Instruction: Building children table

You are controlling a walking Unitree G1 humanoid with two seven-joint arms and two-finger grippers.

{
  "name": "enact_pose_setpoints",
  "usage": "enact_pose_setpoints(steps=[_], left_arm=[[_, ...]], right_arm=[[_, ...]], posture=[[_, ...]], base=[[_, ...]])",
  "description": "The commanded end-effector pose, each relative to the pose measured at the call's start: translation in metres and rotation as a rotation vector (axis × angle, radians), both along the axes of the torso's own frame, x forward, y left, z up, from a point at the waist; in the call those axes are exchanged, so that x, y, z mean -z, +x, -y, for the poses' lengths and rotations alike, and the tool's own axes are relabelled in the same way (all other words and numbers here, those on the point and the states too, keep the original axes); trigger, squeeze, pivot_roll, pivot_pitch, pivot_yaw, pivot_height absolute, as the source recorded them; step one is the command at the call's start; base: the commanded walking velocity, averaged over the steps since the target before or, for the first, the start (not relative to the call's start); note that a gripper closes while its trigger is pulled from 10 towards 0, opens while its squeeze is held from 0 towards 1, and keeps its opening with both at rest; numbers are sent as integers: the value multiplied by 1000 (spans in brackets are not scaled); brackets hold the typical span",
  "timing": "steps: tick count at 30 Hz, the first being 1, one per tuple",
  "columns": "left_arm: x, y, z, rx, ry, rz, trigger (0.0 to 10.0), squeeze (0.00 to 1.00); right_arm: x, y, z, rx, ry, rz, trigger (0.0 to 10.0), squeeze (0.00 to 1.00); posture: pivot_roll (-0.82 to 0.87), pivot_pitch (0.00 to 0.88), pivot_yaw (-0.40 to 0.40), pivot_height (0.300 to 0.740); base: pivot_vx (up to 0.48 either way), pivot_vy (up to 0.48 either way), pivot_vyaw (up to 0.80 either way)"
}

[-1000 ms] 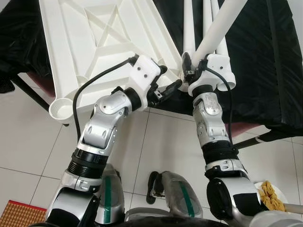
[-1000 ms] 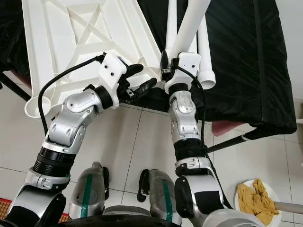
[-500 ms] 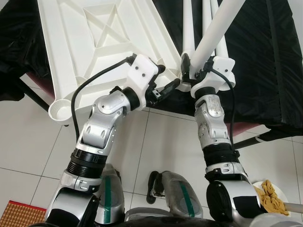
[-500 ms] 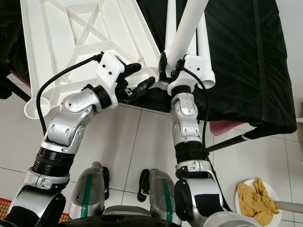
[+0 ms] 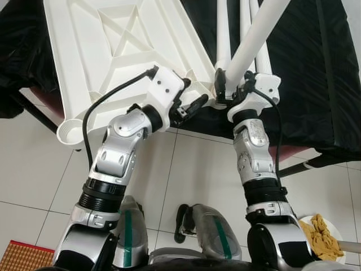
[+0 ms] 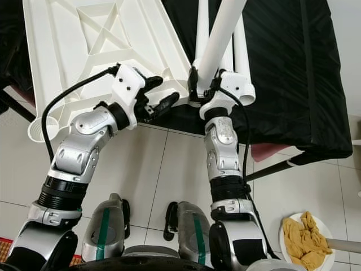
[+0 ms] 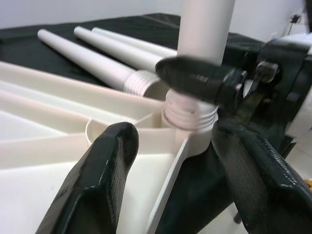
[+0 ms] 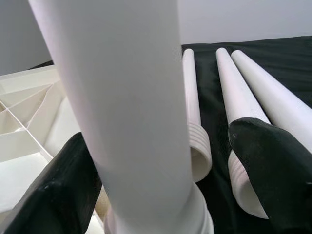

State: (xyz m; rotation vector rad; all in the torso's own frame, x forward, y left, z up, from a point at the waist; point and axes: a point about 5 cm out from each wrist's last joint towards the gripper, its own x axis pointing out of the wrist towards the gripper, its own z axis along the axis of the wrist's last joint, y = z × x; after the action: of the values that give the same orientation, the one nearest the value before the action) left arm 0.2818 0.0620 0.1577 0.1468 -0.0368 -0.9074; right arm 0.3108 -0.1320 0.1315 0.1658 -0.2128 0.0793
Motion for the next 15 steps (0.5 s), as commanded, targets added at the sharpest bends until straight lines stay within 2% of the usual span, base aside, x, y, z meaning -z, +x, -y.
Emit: enact_pose_setpoints(steps=[1, 3, 4, 5, 6, 8, 12, 15], left_arm=[[4, 8, -10, -209, -4, 17, 10000, 0], [5, 9, -13, -221, -7, 5, 10000, 0], [6, 10, -14, -228, -7, -5, 10000, 294], [6, 10, -14, -228, -7, -5, 10000, 294], [7, 10, -17, -230, -20, -20, 10000, 1000], [8, 10, -18, -230, -29, -29, 10000, 1000], [6, 16, -32, -288, -7, 6, 10000, 1000], [7, 15, -34, -285, 2, 9, 10000, 1000]], right_arm=[[4, -4, 3, 1, -14, -7, 10000, 0], [5, -6, 3, -4, -17, -8, 10000, 0], [6, -7, 3, -6, -24, -10, 10000, 0], [6, -7, 3, -6, -24, -10, 10000, 0], [6, -8, 3, -9, -27, -10, 10000, 0], [7, -8, 3, -10, -29, -10, 10000, 0], [6, -9, 4, -19, -40, -1, 10000, 0], [6, -10, 5, -22, -48, 3, 10000, 0]], posture=[[69, 42, -95, 740], [69, 41, -95, 740], [69, 41, -95, 740], [69, 41, -95, 740], [68, 42, -95, 740], [68, 42, -95, 740], [70, 50, -91, 740], [72, 51, -91, 740]], base=[[0, 0, 0], [0, 0, 0], [0, 0, 0], [0, 0, 0], [0, 0, 0], [0, 0, 0], [0, 0, 0], [0, 0, 0]])
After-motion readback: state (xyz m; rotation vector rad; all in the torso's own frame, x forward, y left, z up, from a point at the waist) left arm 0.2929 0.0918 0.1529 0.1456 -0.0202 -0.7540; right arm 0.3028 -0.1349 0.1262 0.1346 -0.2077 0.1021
